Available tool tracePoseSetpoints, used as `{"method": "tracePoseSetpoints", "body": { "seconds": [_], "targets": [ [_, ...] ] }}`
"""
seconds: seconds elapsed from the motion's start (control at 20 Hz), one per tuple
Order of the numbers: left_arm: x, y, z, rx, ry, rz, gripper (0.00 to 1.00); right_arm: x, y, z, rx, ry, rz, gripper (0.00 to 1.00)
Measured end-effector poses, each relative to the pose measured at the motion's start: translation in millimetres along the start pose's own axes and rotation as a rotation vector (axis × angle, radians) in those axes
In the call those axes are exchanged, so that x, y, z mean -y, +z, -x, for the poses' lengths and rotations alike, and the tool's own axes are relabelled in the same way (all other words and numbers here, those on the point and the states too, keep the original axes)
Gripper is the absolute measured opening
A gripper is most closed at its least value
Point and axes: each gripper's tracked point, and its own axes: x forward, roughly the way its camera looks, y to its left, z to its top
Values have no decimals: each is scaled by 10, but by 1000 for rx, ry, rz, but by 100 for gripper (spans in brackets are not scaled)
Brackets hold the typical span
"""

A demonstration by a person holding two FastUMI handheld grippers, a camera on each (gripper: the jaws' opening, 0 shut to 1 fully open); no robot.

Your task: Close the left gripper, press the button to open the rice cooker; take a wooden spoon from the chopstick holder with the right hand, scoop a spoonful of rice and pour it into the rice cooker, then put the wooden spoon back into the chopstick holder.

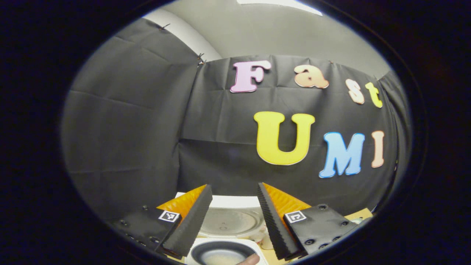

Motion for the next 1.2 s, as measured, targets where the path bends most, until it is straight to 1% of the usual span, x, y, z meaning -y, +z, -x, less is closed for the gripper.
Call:
{"method": "tracePoseSetpoints", "body": {
  "seconds": [0.1, 0.2, 0.25, 0.3, 0.4, 0.45, 0.5, 0.55, 0.7, 0.75, 0.85, 0.9, 1.05, 1.15, 1.2],
  "targets": [
    [-25, -68, -391, -43, 22, -28, 82, -53, -112, 41, -31, 9, 3, 97],
    [0, -165, -708, -72, 36, -55, 82, -101, -172, 59, -51, 16, 7, 97],
    [-3, -254, -832, -91, 46, -78, 84, -121, -188, 58, -58, 21, 8, 96],
    [-21, -367, -943, -110, 54, -94, 85, -148, -200, 66, -62, 29, 10, 96],
    [9, -624, -1096, -191, 45, -86, 88, -170, -207, 72, -65, 35, 16, 96],
    [-29, -561, -1117, -191, 57, -71, 88, -173, -208, 75, -66, 36, 19, 96],
    [-38, -600, -1162, -185, 40, -67, 84, -166, -234, 77, -70, 36, 20, 96],
    [-28, -653, -1067, -196, 37, -68, 86, -162, -256, 72, -78, 35, 16, 96],
    [7, -661, -1005, -223, -6, -76, 89, -167, -335, 76, -105, 41, -8, 96],
    [15, -658, -926, -241, -17, -64, 86, -170, -342, 68, -110, 42, -12, 96],
    [3, -681, -676, -251, -37, -55, 86, -183, -334, 51, -109, 47, -10, 96],
    [20, -683, -556, -250, -45, -52, 92, -192, -340, 43, -109, 48, -8, 96],
    [63, -807, -148, -251, -56, -61, 88, -217, -344, 8, -113, 55, -15, 96],
    [66, -897, 99, -231, -53, -66, 89, -222, -369, -13, -120, 57, -9, 96],
    [72, -956, 216, -222, -49, -70, 87, -227, -380, -14, -124, 58, -10, 96]
  ]
}}
